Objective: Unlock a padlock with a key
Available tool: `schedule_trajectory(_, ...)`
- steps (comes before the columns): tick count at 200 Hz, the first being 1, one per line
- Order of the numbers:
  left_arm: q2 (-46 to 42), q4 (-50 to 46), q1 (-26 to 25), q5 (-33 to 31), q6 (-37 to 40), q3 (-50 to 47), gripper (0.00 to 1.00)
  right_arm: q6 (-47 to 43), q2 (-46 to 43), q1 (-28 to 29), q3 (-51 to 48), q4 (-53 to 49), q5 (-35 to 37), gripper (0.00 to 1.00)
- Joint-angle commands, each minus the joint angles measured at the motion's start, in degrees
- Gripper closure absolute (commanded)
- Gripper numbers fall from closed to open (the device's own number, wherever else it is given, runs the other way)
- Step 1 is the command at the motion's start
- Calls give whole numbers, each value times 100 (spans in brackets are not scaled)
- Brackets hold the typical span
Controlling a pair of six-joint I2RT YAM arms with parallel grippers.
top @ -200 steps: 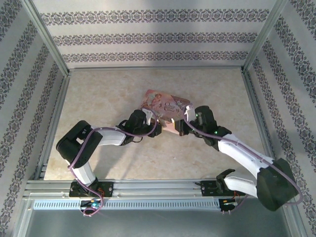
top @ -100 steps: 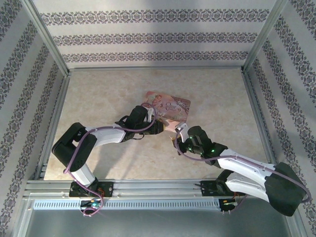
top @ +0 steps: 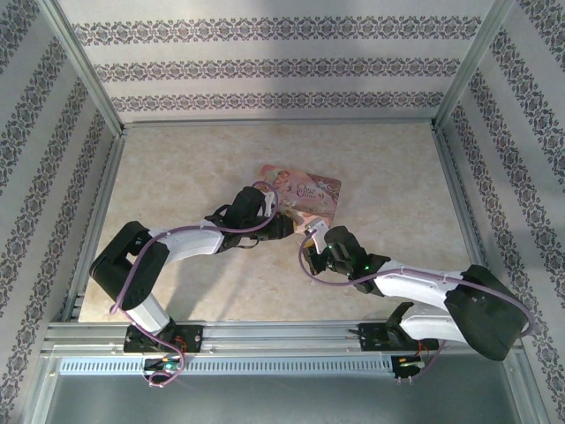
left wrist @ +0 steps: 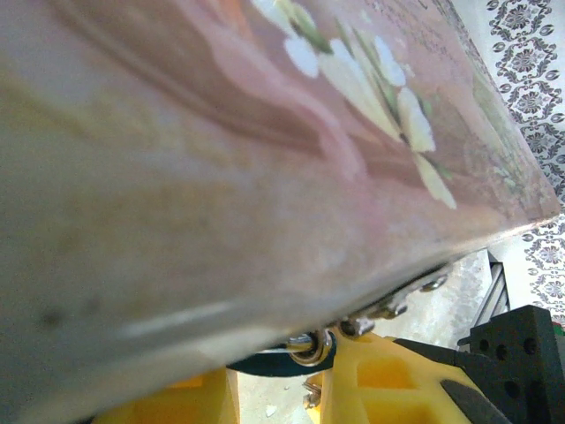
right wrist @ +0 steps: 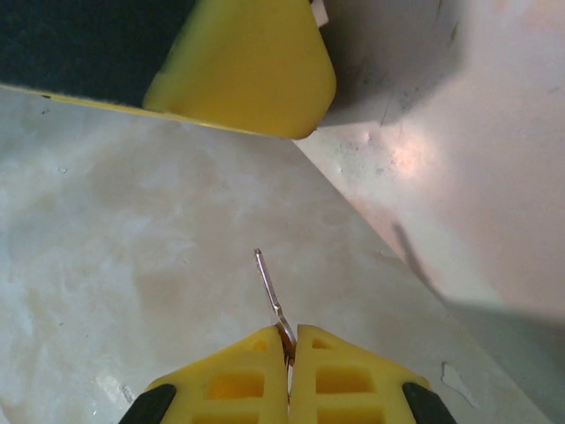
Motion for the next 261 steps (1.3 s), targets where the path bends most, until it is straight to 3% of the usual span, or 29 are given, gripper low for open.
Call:
schedule_trajectory(1,-268,120,-92,186,-112,200,80,-197,118,59,61,385,183,100)
schedule_trajectory(159,-215,203,-91,264,-200,176,80,-195,469,-36,243,1036,141,100)
schedule_trajectory(261,-206,243,-91,287,-202,180,81,-112,484,-106,156,945,193,100)
